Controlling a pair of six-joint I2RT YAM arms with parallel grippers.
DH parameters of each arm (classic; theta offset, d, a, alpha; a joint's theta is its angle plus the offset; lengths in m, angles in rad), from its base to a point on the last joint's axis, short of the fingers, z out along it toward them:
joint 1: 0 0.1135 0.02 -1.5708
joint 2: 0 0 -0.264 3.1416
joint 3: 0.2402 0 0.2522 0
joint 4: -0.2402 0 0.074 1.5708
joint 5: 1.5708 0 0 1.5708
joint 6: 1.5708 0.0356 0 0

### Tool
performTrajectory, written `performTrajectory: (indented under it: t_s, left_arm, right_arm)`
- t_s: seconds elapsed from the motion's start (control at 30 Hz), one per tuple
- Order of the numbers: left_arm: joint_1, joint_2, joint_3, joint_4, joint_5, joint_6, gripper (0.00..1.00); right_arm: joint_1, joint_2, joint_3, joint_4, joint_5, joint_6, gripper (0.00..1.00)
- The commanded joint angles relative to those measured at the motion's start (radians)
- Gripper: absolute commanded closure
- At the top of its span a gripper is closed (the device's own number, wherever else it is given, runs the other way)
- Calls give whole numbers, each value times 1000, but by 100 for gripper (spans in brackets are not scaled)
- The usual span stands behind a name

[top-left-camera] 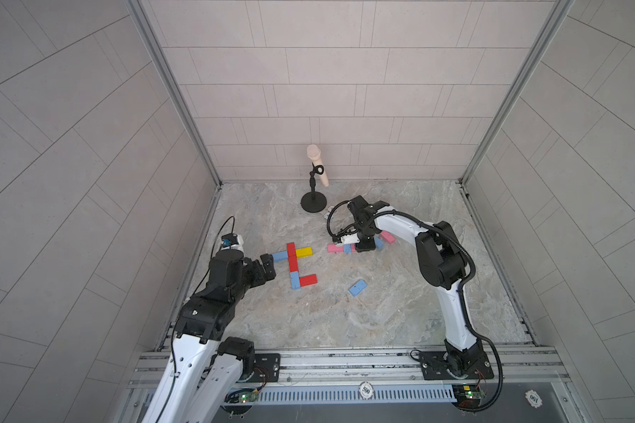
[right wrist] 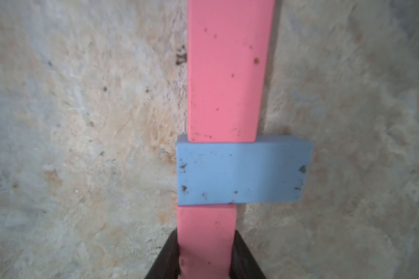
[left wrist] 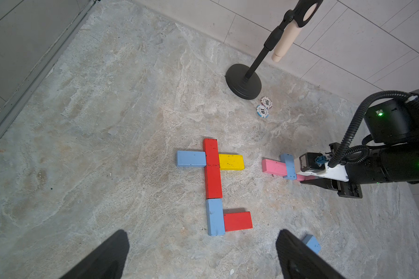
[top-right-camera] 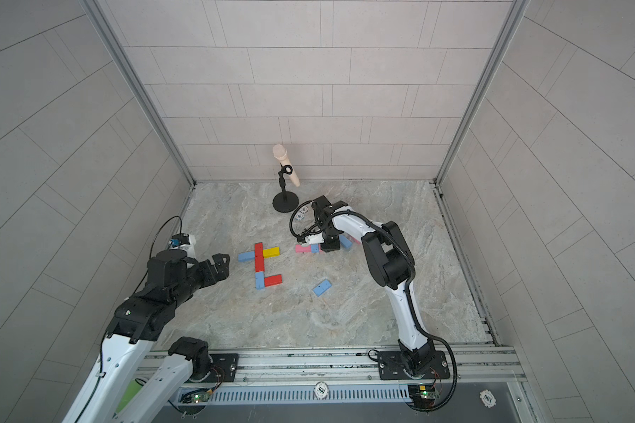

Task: Assemble the letter t with building blocks
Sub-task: Assemble the building block at the center of the board.

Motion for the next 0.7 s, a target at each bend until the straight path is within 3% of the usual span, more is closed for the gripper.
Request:
performTrajectory:
  t_s: [0.0, 0.03, 0.07, 0.4, 0.67]
  left_arm:
    - [-2, -6, -13, -12, -8, 12, 0]
    - [-2, -5, -13, -12, -8, 12, 0]
    - [-2, -5, -13, -12, -8, 11, 0]
    - [-2, -17, -12, -20, -14, 12, 0]
    - [-2, -45, -20, -8, -24, 2, 0]
  right_arm:
    - [3, 25, -11, -18, -3, 4, 42]
    - [3, 24, -14, -16, 2, 8, 14]
    - [3, 24, -13, -14, 8, 18, 1]
    - [3, -5, -9, -25, 18, 80, 0]
    - [-5, -213, -108, 69, 4, 240, 0]
